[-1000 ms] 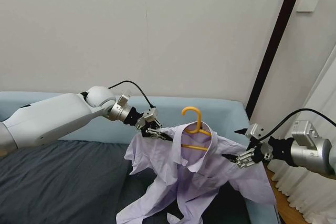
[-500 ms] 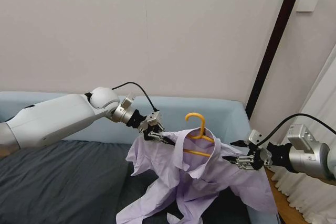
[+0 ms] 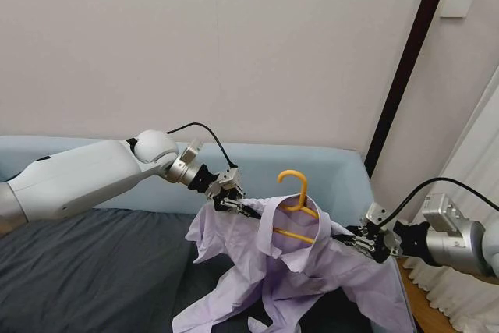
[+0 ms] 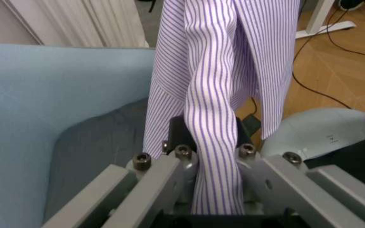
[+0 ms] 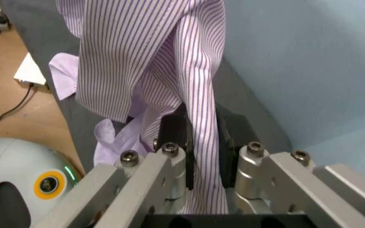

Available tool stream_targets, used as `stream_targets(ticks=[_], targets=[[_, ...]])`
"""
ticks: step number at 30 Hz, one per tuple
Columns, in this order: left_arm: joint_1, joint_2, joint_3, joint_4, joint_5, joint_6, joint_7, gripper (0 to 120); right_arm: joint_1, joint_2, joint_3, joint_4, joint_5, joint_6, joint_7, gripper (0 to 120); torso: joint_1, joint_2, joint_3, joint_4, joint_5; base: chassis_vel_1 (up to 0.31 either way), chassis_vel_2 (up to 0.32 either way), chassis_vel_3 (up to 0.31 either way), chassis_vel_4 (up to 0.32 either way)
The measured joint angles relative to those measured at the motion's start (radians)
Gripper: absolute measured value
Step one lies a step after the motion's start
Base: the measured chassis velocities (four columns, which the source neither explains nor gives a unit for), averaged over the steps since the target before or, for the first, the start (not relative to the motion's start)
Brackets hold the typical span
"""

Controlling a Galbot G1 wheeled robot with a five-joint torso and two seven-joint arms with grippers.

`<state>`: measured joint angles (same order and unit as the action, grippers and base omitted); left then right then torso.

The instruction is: Pick up the clothes from the sofa and hang them on the clothes hanger.

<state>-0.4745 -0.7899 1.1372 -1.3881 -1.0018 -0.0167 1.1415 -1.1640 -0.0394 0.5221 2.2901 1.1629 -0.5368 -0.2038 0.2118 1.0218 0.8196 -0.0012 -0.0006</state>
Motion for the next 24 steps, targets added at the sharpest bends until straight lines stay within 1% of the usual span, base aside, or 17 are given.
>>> stream_targets(ticks=[2,3,4,5,8,9,10,12,13,14,16,17,19,20,22,24], targets=[[0.004,0.002,-0.004,0.0,0.004,-0.007,-0.01,1,0.0,0.0,0.0,-0.001,-0.005,0.012,0.002,9,0.0,0.0,0.0,0.0,0.0,0.0,0.0,0.0,0.0],[0.01,0.003,-0.015,0.0,0.009,-0.012,-0.02,5,0.0,0.002,0.0,-0.003,-0.006,0.019,0.007,9,0.0,0.0,0.0,0.0001,-0.0001,0.0,0.0,0.0,0.0],[0.01,0.003,-0.015,0.0,0.009,-0.012,-0.02,5,0.0,0.002,0.0,-0.003,-0.006,0.019,0.007,9,0.0,0.0,0.0,0.0001,-0.0001,0.0,0.0,0.0,0.0],[0.015,0.004,-0.029,0.004,0.014,-0.016,-0.025,11,0.0,0.005,-0.001,-0.004,-0.005,0.024,0.016,8,0.0,0.0,0.0,0.0001,-0.0001,0.0,0.0,0.0,0.0],[0.02,0.006,-0.054,0.015,0.03,-0.026,-0.031,23,0.0,0.014,-0.002,-0.005,0.006,0.027,0.04,8,0.0,0.0,0.0,0.0,-0.0001,0.0,0.0,0.0,0.0],[0.02,0.006,-0.054,0.015,0.03,-0.026,-0.031,23,0.0,0.014,-0.002,-0.005,0.006,0.027,0.04,8,0.0,0.0,0.0,0.0,-0.0001,0.0,0.0,0.0,0.0],[0.021,0.007,-0.061,0.019,0.032,-0.028,-0.036,26,0.0,0.017,-0.002,-0.005,0.015,0.027,0.048,8,0.0,0.0,0.0,0.0,0.0,0.0,0.0,0.0,0.0],[0.026,0.01,-0.081,0.026,0.033,-0.031,-0.048,36,0.0,0.031,0.0,-0.004,0.038,0.025,0.071,8,0.0,0.0,0.0,0.0,0.0,0.0,0.0,0.0,0.0],[0.029,0.011,-0.088,0.027,0.034,-0.032,-0.051,39,0.001,0.036,0.002,-0.004,0.042,0.025,0.075,8,0.0,0.0,0.0,0.0,0.0,0.0,0.0,0.0,0.0],[0.029,0.011,-0.088,0.027,0.034,-0.032,-0.051,39,0.001,0.036,0.002,-0.004,0.042,0.025,0.075,8,0.0,0.0,0.0,0.0,0.0,0.0,0.0,0.0,0.0],[0.036,0.016,-0.109,0.028,0.035,-0.035,-0.06,48,0.003,0.044,0.008,-0.006,0.047,0.025,0.083,8,0.0,0.0,0.0,0.0,-0.0001,0.0,0.0,0.0,0.0],[0.044,0.018,-0.134,0.034,0.038,-0.039,-0.074,54,0.003,0.052,0.012,-0.008,0.049,0.024,0.094,8,0.0,0.0,0.0,0.0001,-0.0001,0.0,0.0,0.0,0.0],[0.052,0.019,-0.17,0.045,0.039,-0.044,-0.088,62,0.003,0.061,0.017,-0.009,0.049,0.022,0.115,8,0.0,0.0,0.0,0.0,-0.0001,0.0,0.0,0.0,0.0],[0.052,0.019,-0.17,0.045,0.039,-0.044,-0.088,62,0.003,0.061,0.017,-0.009,0.049,0.022,0.115,8,0.0,0.0,0.0,0.0,-0.0001,0.0,0.0,0.0,0.0],[0.072,0.026,-0.23,0.055,0.04,-0.049,-0.109,73,0.004,0.079,0.027,-0.01,0.045,0.012,0.155,8,0.0,0.0,0.0,-0.0001,0.0,0.0,0.0,0.0,0.0],[0.093,0.037,-0.273,0.053,0.038,-0.051,-0.128,80,0.003,0.096,0.036,-0.01,0.038,0.008,0.179,8,0.0,0.0,0.0,0.0,0.0,0.0,0.0,0.0,0.0]])
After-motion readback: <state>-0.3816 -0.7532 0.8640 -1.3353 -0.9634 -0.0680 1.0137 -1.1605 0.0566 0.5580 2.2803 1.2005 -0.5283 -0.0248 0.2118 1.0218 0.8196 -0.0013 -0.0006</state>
